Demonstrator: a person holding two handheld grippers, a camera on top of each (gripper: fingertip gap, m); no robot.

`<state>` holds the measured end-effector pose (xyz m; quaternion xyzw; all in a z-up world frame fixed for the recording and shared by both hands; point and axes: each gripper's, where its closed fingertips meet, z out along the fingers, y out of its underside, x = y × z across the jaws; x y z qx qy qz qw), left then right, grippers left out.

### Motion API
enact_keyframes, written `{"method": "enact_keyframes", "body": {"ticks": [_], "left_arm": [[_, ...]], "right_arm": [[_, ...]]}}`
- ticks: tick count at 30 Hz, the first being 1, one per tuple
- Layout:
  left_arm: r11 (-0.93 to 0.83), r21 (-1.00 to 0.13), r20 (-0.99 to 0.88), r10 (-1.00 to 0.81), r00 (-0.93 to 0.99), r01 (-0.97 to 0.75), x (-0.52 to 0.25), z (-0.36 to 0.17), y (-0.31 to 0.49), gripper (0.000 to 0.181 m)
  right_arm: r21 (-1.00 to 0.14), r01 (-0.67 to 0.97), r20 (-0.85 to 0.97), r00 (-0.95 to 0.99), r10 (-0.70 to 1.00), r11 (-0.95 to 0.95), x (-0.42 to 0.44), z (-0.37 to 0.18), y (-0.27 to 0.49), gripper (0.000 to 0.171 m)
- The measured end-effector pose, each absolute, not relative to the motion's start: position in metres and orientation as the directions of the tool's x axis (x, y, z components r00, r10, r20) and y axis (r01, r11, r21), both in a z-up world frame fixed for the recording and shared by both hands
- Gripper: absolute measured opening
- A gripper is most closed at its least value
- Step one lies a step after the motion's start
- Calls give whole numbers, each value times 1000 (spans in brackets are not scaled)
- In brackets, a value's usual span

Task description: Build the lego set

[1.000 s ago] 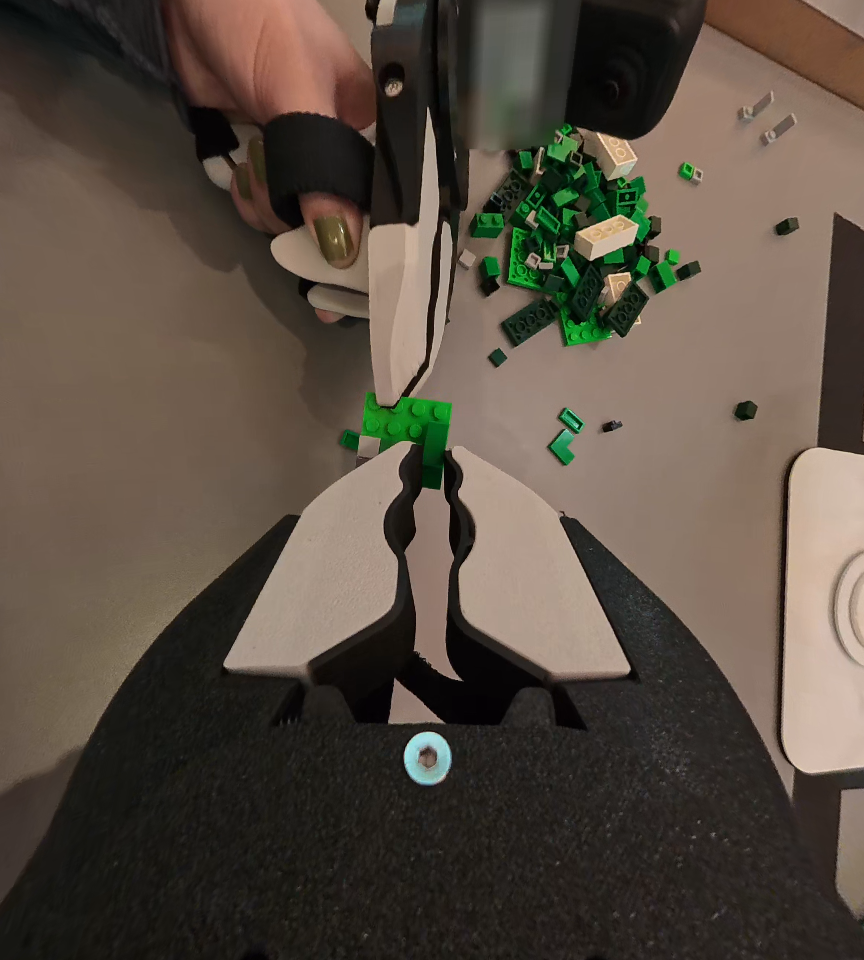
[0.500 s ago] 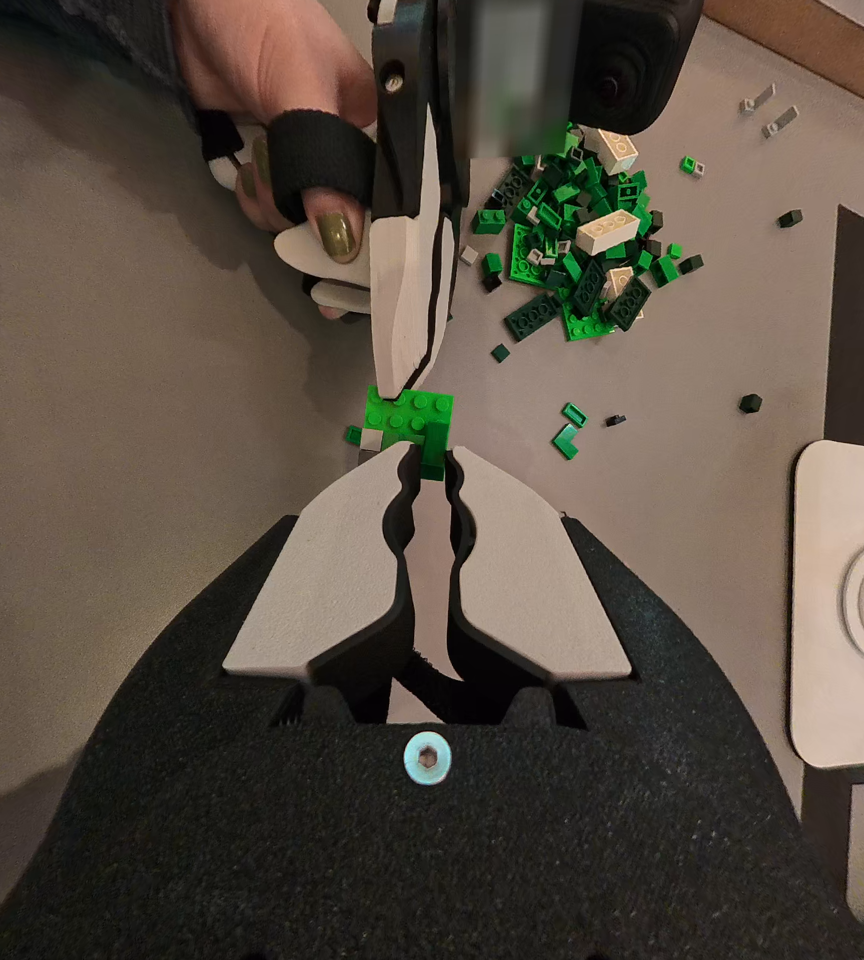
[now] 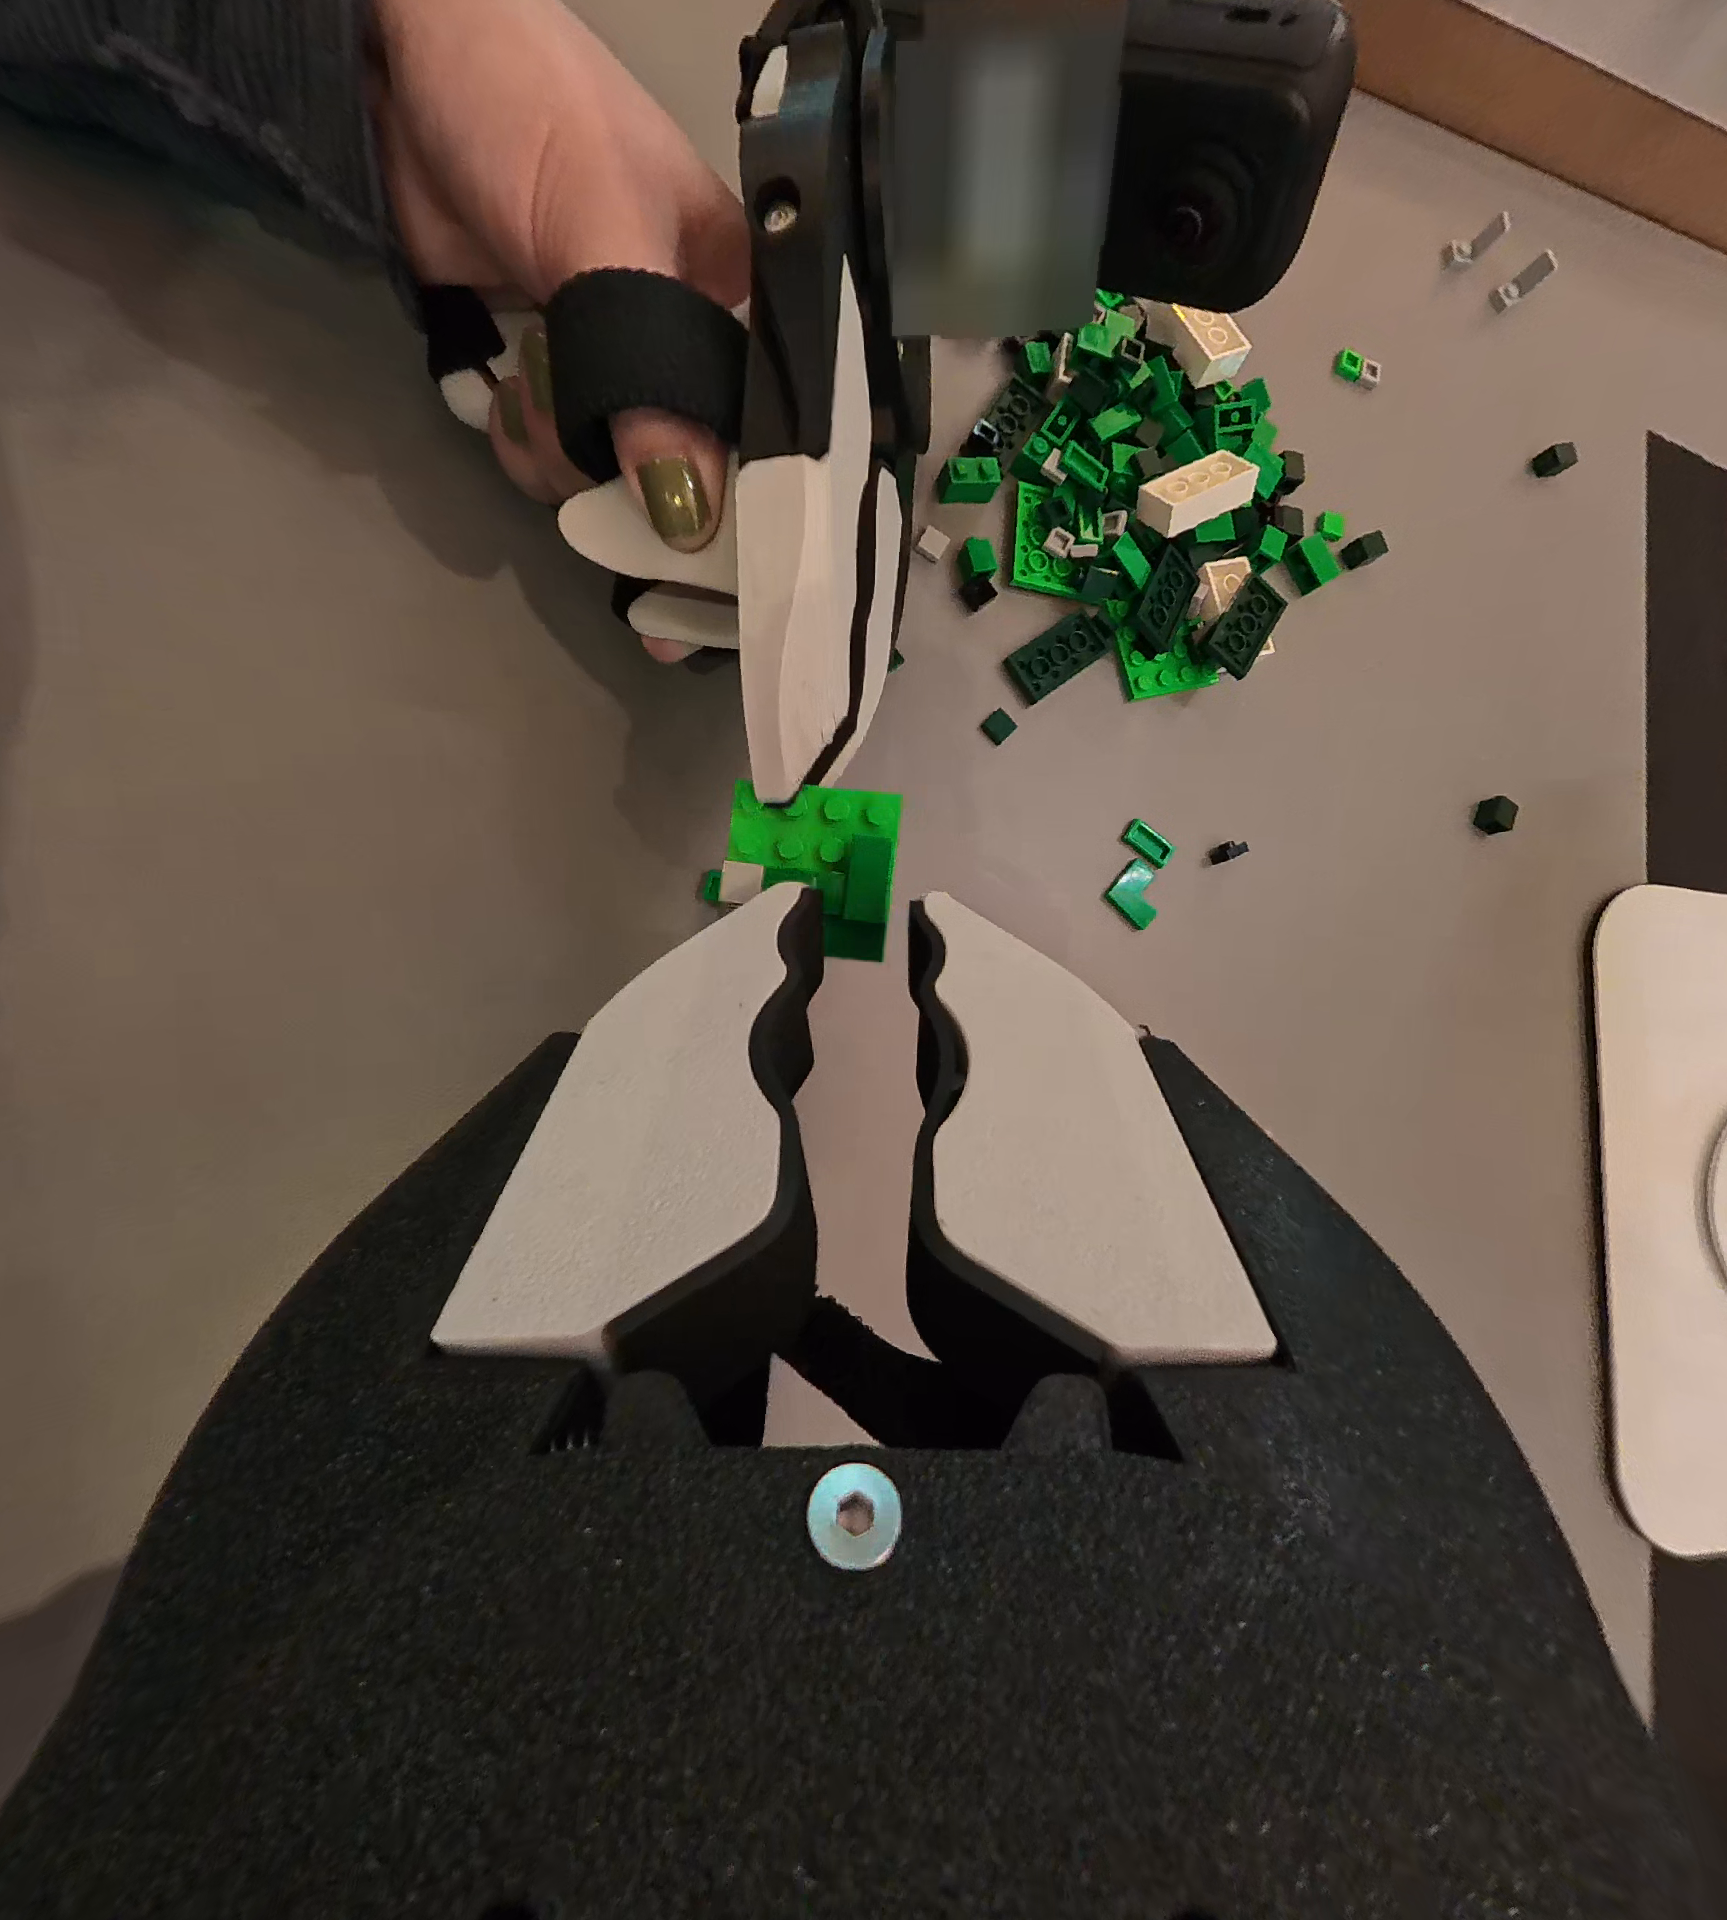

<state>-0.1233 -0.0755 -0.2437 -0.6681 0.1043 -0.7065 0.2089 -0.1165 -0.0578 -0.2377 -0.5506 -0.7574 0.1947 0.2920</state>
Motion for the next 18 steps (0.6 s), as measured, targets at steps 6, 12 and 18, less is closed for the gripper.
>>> {"method": "enact_keyframes", "body": {"ticks": [6, 12, 18], "left_arm": [[-890, -436, 893, -446, -61, 135, -123, -239, -80, 3], [-889, -446, 887, -455, -82, 107, -121, -237, -85, 3], [-889, -446, 885, -455, -93, 103, -120, -236, -86, 3]], "right_arm": [[-712, 688, -310, -128, 942, -140, -117, -222, -63, 30], [-465, 748, -758, -61, 649, -472, -116, -228, -67, 28], [-404, 768, -824, -70, 562, -497, -118, -228, -73, 19]]}}
